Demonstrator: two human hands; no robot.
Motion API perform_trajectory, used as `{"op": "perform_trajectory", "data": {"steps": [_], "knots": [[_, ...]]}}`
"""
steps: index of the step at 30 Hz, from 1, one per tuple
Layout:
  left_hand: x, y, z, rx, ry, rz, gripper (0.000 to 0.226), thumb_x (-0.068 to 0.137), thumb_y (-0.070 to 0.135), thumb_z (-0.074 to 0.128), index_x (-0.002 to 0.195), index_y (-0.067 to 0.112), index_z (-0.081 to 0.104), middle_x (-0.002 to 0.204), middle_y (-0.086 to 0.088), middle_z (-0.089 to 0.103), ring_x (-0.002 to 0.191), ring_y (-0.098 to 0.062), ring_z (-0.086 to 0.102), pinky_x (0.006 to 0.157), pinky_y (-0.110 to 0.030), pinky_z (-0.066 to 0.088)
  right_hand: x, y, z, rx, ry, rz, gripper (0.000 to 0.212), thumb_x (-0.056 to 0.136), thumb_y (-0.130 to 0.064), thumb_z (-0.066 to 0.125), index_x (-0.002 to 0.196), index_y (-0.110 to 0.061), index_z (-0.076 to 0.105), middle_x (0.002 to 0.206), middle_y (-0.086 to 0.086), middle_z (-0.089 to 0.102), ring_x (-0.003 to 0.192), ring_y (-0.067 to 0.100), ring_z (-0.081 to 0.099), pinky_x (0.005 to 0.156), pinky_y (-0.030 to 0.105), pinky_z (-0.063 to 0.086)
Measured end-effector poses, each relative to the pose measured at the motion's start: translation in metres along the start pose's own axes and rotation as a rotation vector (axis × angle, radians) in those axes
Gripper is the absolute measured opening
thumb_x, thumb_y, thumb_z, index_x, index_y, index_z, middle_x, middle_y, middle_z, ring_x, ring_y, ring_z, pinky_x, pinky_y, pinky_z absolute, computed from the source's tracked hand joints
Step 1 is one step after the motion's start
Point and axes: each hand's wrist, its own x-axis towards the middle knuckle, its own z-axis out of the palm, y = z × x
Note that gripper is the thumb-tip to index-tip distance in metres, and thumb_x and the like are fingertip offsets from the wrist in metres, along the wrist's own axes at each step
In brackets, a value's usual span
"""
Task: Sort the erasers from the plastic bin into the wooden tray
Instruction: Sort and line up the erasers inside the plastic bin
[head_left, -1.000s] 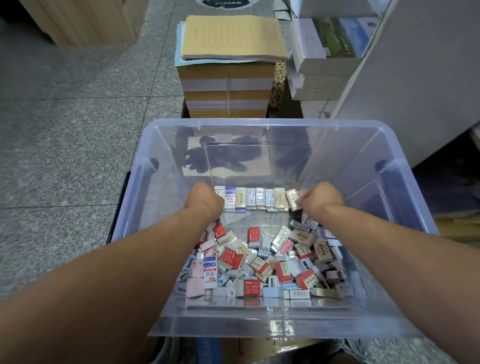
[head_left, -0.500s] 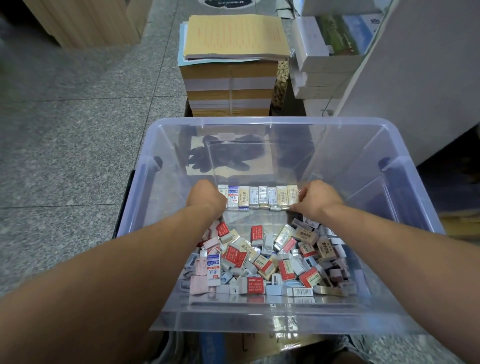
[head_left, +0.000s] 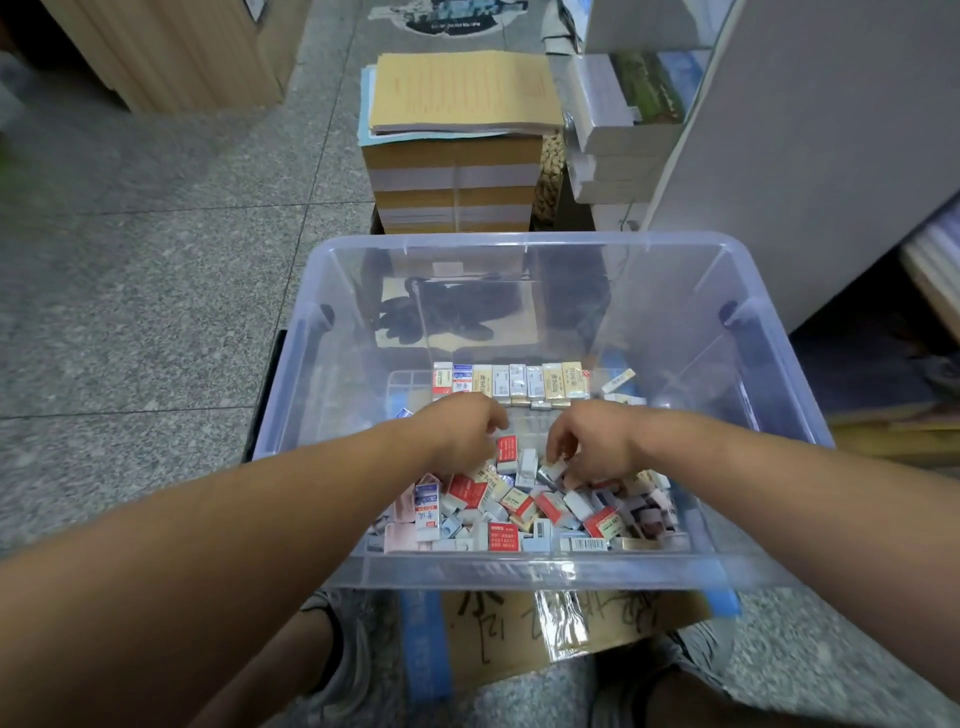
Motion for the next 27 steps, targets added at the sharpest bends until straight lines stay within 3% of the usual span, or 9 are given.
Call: {"op": "perform_trajectory", "data": {"steps": [3, 5, 7, 11, 15, 18, 21, 25, 27], "knots": [[0.009, 0.004, 0.009, 0.032, -0.034, 0.017, 0.046, 0.096, 0.019, 0.064, 0.141, 0.017, 0.054, 0.14, -0.005, 0.059, 0.117, -0.024, 0.059, 0.097, -0.038, 0.051, 0.004, 0.004, 0.007, -0.02, -0.001, -0.007, 0.038, 0.081, -0.02, 0.081, 0.117, -0.029, 0.072, 0.118, -0.005, 0.067, 0.104, 0.017, 0.062, 0.091, 0.029, 0.052], [0.014, 0.005, 0.014, 0.056, -0.048, 0.034, 0.028, 0.094, 0.023, 0.069, 0.119, 0.016, 0.06, 0.127, -0.008, 0.065, 0.103, -0.024, 0.062, 0.089, -0.039, 0.054, 0.007, 0.004, 0.01, -0.034, 0.013, -0.015, 0.032, 0.083, -0.021, 0.08, 0.113, -0.027, 0.072, 0.113, -0.005, 0.067, 0.1, 0.016, 0.061, 0.084, 0.026, 0.048], [0.019, 0.004, 0.019, 0.034, -0.056, 0.024, 0.023, 0.093, 0.027, 0.071, 0.11, 0.013, 0.063, 0.109, -0.006, 0.067, 0.092, -0.023, 0.063, 0.084, -0.04, 0.056, 0.01, 0.004, 0.012, -0.021, 0.043, -0.009, 0.026, 0.085, -0.023, 0.079, 0.11, -0.026, 0.073, 0.109, -0.005, 0.066, 0.095, 0.015, 0.058, 0.08, 0.024, 0.044], [0.024, 0.001, 0.02, -0.092, -0.053, -0.014, 0.03, 0.088, 0.028, 0.078, 0.113, 0.019, 0.063, 0.098, 0.003, 0.055, 0.091, -0.021, 0.06, 0.078, -0.033, 0.053, 0.016, 0.006, 0.013, 0.017, 0.085, 0.02, 0.025, 0.085, -0.016, 0.075, 0.108, -0.025, 0.071, 0.104, -0.004, 0.064, 0.091, 0.016, 0.056, 0.076, 0.024, 0.043], [0.022, -0.002, 0.02, -0.276, -0.055, -0.096, 0.031, 0.085, 0.015, 0.08, 0.104, 0.023, 0.056, 0.101, 0.002, 0.053, 0.091, -0.025, 0.067, 0.077, -0.045, 0.063, 0.017, 0.008, 0.015, 0.036, 0.081, 0.026, 0.019, 0.086, -0.012, 0.074, 0.09, -0.026, 0.062, 0.087, -0.009, 0.058, 0.087, 0.018, 0.058, 0.06, 0.02, 0.04], [0.019, -0.004, 0.012, -0.32, 0.04, -0.119, 0.024, 0.089, 0.009, 0.074, 0.1, 0.025, 0.059, 0.101, -0.004, 0.063, 0.075, -0.021, 0.066, 0.06, -0.036, 0.059, 0.017, 0.008, 0.013, 0.149, 0.113, 0.031, 0.018, 0.087, -0.016, 0.077, 0.091, -0.027, 0.064, 0.091, -0.008, 0.062, 0.088, 0.017, 0.06, 0.069, 0.024, 0.044], [0.021, -0.013, -0.006, -0.457, 0.23, -0.192, 0.021, 0.093, 0.005, 0.068, 0.103, 0.024, 0.066, 0.088, -0.005, 0.067, 0.065, -0.019, 0.063, 0.047, -0.025, 0.048, 0.019, 0.003, 0.005, 0.348, 0.241, 0.043, 0.022, 0.088, -0.017, 0.078, 0.081, -0.029, 0.061, 0.086, -0.007, 0.066, 0.079, 0.013, 0.062, 0.066, 0.023, 0.045], [0.027, -0.026, -0.021, -0.367, 0.441, -0.271, 0.021, 0.09, 0.009, 0.074, 0.104, 0.025, 0.073, 0.101, -0.004, 0.07, 0.087, -0.023, 0.065, 0.071, -0.03, 0.053, 0.03, -0.015, -0.012, 0.677, 0.386, 0.113, 0.016, 0.086, -0.019, 0.082, 0.088, -0.019, 0.066, 0.07, -0.002, 0.07, 0.055, 0.003, 0.064, 0.051, 0.018, 0.048], [0.031, -0.03, -0.018, -0.313, 0.479, -0.29, 0.019, 0.087, 0.011, 0.077, 0.104, 0.02, 0.074, 0.1, -0.004, 0.071, 0.092, -0.025, 0.066, 0.081, -0.033, 0.054, 0.043, -0.022, -0.018, 0.68, 0.456, 0.174, 0.018, 0.082, -0.025, 0.085, 0.085, -0.013, 0.072, 0.074, 0.001, 0.071, 0.065, 0.012, 0.066, 0.06, 0.024, 0.052]]}}
